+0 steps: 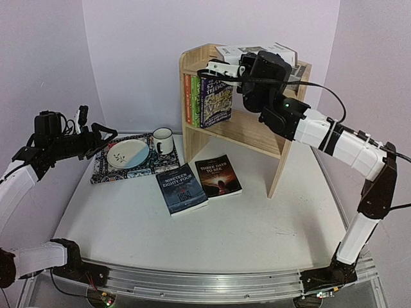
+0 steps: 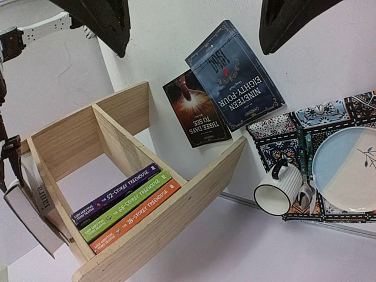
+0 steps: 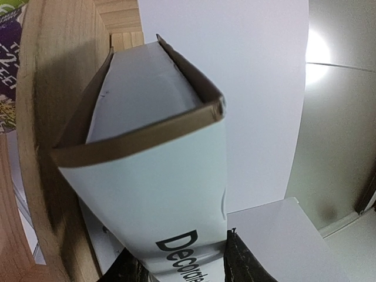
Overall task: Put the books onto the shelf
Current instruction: Place the book on the book pile on the shelf.
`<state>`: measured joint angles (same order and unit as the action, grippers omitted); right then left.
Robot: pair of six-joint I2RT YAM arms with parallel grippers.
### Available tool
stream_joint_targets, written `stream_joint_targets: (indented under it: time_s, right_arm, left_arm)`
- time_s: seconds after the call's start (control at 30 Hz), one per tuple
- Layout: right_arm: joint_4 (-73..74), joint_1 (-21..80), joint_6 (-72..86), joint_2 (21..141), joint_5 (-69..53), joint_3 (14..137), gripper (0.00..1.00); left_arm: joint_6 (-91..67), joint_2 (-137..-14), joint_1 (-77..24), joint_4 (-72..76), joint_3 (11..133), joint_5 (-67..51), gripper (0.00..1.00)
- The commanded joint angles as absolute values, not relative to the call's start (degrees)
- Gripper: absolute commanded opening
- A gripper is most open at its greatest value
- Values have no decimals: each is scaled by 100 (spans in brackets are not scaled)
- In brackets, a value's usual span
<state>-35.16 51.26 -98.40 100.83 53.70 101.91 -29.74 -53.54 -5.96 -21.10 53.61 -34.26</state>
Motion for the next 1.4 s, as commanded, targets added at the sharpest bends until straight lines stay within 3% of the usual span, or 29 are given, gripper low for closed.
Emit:
stream_joint_targets:
  time_s: [0.0,0.67,0.77,0.83,0.9,0.93,1.03,1.13,1.37]
  right_arm:
    - [-3650,5300,-9835,9730,6060,9904,25]
    - [-3870,5511,-9570,9213,6701,9374,27]
    - [-3876,5515,-9570,9281,6744,9418,34]
    - [-3876,5511,-9551,9307,6729,9433,32]
    - [-3873,5513,-9561,9324,6803,9468,23]
    - [-3875,5514,-9544,9339,6884,9495,24]
    - [-3869,5517,-9480,9327,6973,9447,37]
    - [-3868,5514,-9416,9345,6816,9365,42]
    - [-3840,5514,-9333,9437,6540,9504,79]
  left_arm:
    - [-2800,-5367,-602,-2054,5469,-3552,77]
    - [-2839,-5361,-606,-2052,5439,-3578,77]
    - [-2831,-5397,-602,-2044,5450,-3586,77]
    - [-2830,-5425,-606,-2052,5458,-3586,77]
    - [-2826,-5424,-606,-2046,5441,-3594,77]
    - [-2826,-5423,-606,-2047,5434,-3592,77]
    - [-2821,-5399,-605,-2046,5415,-3570,77]
    - [-2821,-5411,-602,-2046,5416,-3588,77]
    - [-3292,-5476,-615,-1337,5516,-4089,78]
